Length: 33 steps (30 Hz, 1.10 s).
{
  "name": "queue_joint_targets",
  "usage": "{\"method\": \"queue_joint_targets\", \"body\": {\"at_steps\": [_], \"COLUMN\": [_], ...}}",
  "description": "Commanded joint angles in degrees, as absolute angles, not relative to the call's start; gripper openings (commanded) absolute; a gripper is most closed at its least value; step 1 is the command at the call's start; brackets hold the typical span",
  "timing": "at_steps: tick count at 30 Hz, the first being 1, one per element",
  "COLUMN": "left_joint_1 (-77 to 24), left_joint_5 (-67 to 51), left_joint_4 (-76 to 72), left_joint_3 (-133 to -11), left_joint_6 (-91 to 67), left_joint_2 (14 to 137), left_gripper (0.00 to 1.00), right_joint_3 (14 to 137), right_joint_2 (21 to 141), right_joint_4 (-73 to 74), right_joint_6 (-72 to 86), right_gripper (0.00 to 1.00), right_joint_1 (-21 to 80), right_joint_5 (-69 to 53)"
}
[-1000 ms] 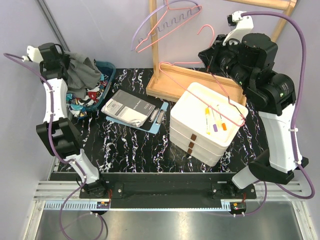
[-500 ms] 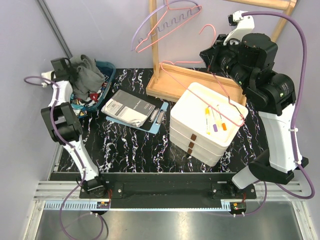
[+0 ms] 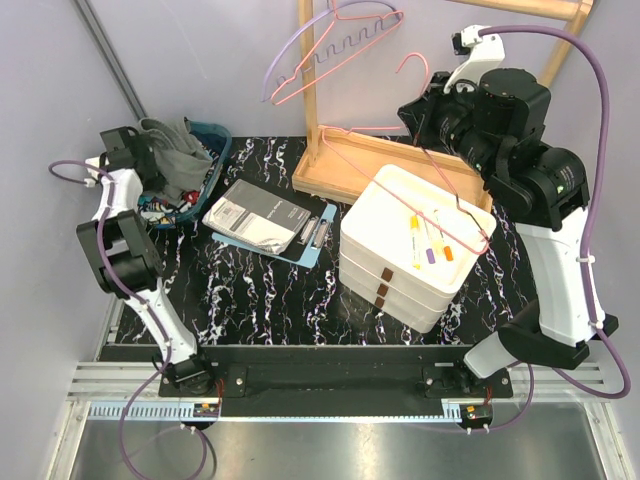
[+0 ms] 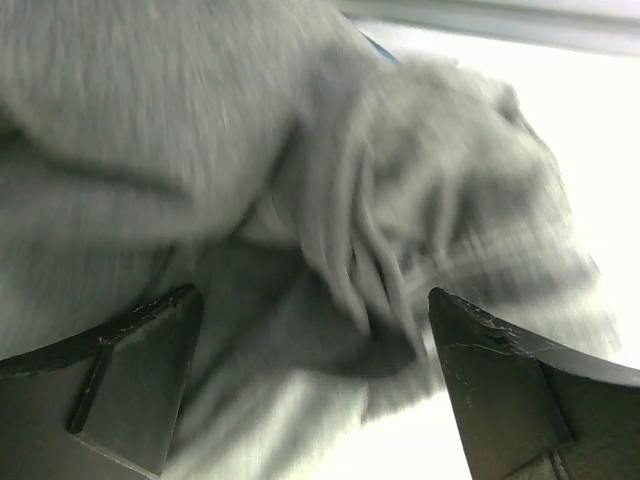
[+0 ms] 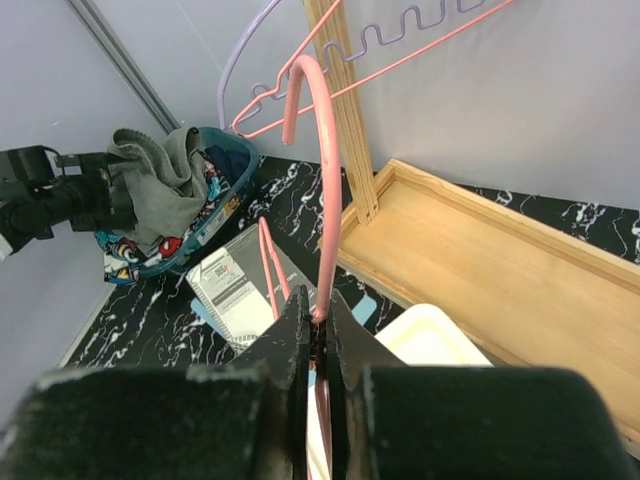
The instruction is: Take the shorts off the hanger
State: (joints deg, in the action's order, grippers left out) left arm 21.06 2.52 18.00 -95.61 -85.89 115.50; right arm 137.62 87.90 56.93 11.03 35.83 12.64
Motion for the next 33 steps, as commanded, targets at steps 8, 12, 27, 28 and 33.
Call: {"method": "queue_joint_targets", "body": {"at_steps": [8,12,27,28,33], "left_joint_1": [21.53,17.78,-20.69,-23.27,-46.55], "left_joint_5": [-2.02,-2.90,0.35,0.35,7.19], "left_joint_4": [23.02,26.53,30.42,30.06,27.52], "left_joint_3": [-78.87,-74.89,-82.52,-84.18,-89.64], "left_joint_6": [-84.99,-80.86,-50.82,-48.97,-31.76], "left_joint_2": [90.37,82.11,57.92,57.83,60.80], "left_gripper": [0.99,0.99,0.92,0.91,0.91], "right_joint_3": [134.92,133.77,136.40,138.49,141.15], "right_joint_2": [85.25,85.17,89.29,90.08,92.37], "right_joint_4": [55.37,56.16,60.71,61.52,63.28], "right_joint_6": [14.24,16.43,22.58,23.28,27.50], "right_gripper": [0.00,0.00,0.00,0.00,0.00], "right_joint_1": [35.77,35.77,35.77,35.77,35.77], "right_joint_5": [8.88,8.61,23.89,25.91,37.43]}}
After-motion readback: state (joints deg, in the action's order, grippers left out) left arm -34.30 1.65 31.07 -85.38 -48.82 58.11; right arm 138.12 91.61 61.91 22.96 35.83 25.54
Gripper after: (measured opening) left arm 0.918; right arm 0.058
